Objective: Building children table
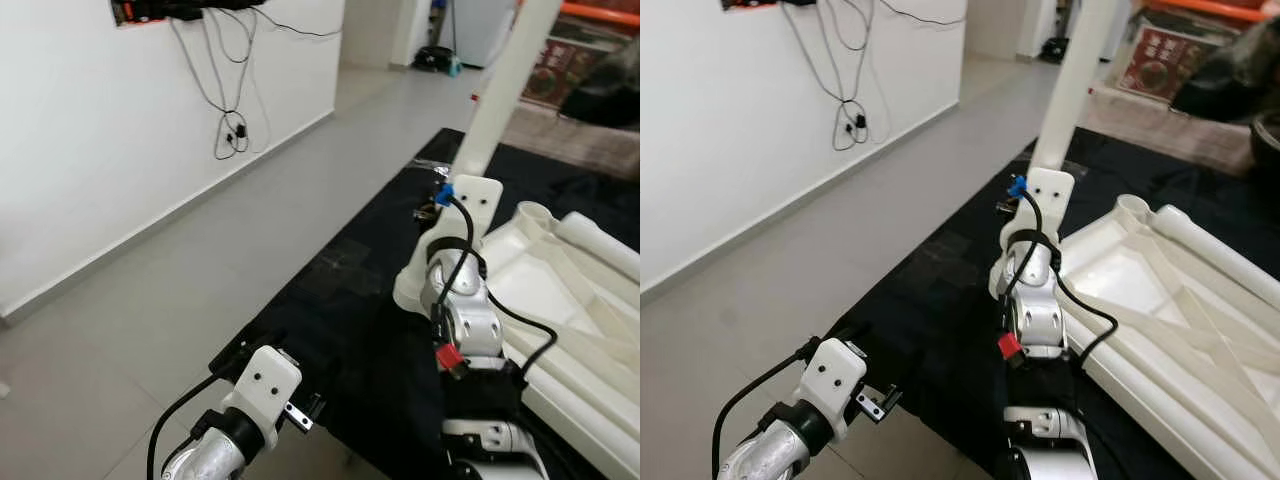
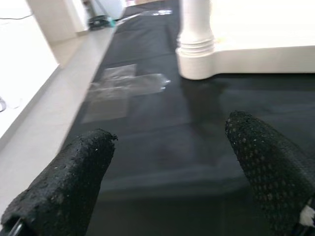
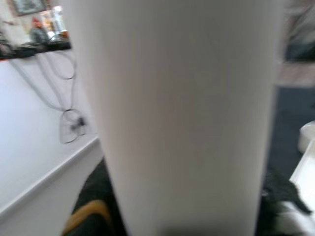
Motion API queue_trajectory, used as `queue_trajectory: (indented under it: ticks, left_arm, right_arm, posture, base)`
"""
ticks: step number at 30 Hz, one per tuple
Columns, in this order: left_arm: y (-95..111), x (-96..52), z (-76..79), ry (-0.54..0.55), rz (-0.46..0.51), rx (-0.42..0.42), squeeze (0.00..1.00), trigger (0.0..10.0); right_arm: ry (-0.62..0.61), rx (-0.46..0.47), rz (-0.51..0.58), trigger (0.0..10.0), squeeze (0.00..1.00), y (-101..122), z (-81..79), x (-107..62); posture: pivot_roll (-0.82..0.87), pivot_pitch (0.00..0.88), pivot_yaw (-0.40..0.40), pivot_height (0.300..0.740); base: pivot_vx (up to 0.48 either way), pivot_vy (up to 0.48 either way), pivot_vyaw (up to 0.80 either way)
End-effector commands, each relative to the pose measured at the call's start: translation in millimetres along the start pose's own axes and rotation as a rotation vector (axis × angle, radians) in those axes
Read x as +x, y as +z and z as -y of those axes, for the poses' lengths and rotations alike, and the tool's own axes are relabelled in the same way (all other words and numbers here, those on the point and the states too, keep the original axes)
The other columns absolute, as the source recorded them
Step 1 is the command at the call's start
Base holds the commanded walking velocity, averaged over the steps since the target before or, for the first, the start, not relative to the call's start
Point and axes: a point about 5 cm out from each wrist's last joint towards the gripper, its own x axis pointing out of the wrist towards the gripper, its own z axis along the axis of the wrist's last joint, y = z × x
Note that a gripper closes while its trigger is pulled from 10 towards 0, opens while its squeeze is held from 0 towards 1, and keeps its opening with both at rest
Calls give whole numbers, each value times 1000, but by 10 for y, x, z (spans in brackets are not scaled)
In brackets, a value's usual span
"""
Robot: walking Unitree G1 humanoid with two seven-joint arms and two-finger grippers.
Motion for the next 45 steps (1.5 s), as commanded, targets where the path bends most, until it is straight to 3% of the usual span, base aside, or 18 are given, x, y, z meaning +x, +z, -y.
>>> queue_trajectory:
  ticks: [1,2,3,5,8,15,19,20,21,24,28,31,32,36,37,38,44,45]
  left_arm:
    - [-31,-4,8,-2,-13,-2,0,10000]
    - [-32,-2,7,-1,-13,-3,0,10000]
    - [-31,-1,6,0,-12,-3,0,10000]
    - [-32,-2,6,0,-12,-3,0,10000]
    - [-32,-3,10,-3,-11,-4,0,10000]
    - [-31,-11,12,-5,-11,-2,0,10000]
    - [-34,-17,15,-5,-13,-2,0,10000]
    - [-36,-19,15,-5,-14,-2,0,10000]
    - [-36,-19,15,-5,-14,-2,0,10000]
    - [-41,-20,13,-7,-15,-3,0,10000]
    - [-43,-20,14,-8,-16,-3,0,10000]
    - [-44,-21,15,-10,-16,-3,0,10000]
    - [-44,-21,15,-10,-16,-3,0,10000]
    - [-48,-18,18,-13,-16,-3,0,10000]
    - [-48,-18,18,-13,-16,-3,0,10000]
    - [-46,-13,22,-15,-15,-3,0,10000]
    - [-45,-5,19,-13,-15,-3,0,10000]
    - [-45,-4,19,-13,-15,-4,0,10000]
  right_arm:
    - [87,38,-1,10000,1000,-27,-109,5]
    - [226,80,-7,10000,1000,-11,-192,35]
    - [394,139,-53,10000,0,-5,-231,61]
    - [678,154,-122,10000,0,27,-211,3]
    - [928,120,-197,10000,0,6,-103,-127]
    - [1185,146,-283,10000,0,-32,-38,-301]
    - [1246,121,-304,10000,0,-87,-27,-318]
    - [1139,60,-304,0,0,-161,-13,-219]
    - [1139,60,-304,0,0,-161,-13,-219]
    - [795,-67,-237,0,0,-224,71,34]
    - [683,-45,-183,0,0,-147,132,84]
    - [407,-83,-132,0,0,-76,265,159]
    - [407,-83,-132,0,0,-76,265,159]
    - [-161,-201,-123,0,0,-101,633,55]
    - [-161,-201,-123,0,0,-101,633,55]
    - [-322,-197,-132,0,0,-138,717,-62]
    - [-342,-223,-121,0,0,-184,528,-236]
    - [-302,-202,-99,1059,0,-185,445,-241]
  posture:
    - [121,80,-53,740]
    - [125,79,-53,740]
    - [123,79,-53,740]
    - [123,77,-50,740]
    - [123,78,-52,740]
    - [130,68,-50,740]
    - [134,65,-48,740]
    - [134,65,-50,740]
    - [134,65,-50,740]
    - [129,61,-46,740]
    - [130,57,-47,740]
    - [125,57,-42,740]
    - [125,57,-42,740]
    - [120,58,-42,740]
    - [120,58,-42,740]
    - [119,60,-44,740]
    - [120,67,-48,740]
    - [119,68,-46,740]
  base:
    - [0,0,0]
    - [0,0,0]
    - [0,0,0]
    - [0,0,0]
    - [0,0,0]
    - [0,0,0]
    - [0,0,0]
    - [0,0,0]
    - [0,0,0]
    - [0,0,0]
    - [0,0,0]
    - [0,0,0]
    - [0,0,0]
    - [0,0,0]
    - [0,0,0]
    - [0,0,0]
    - [0,0,0]
    - [0,0,0]
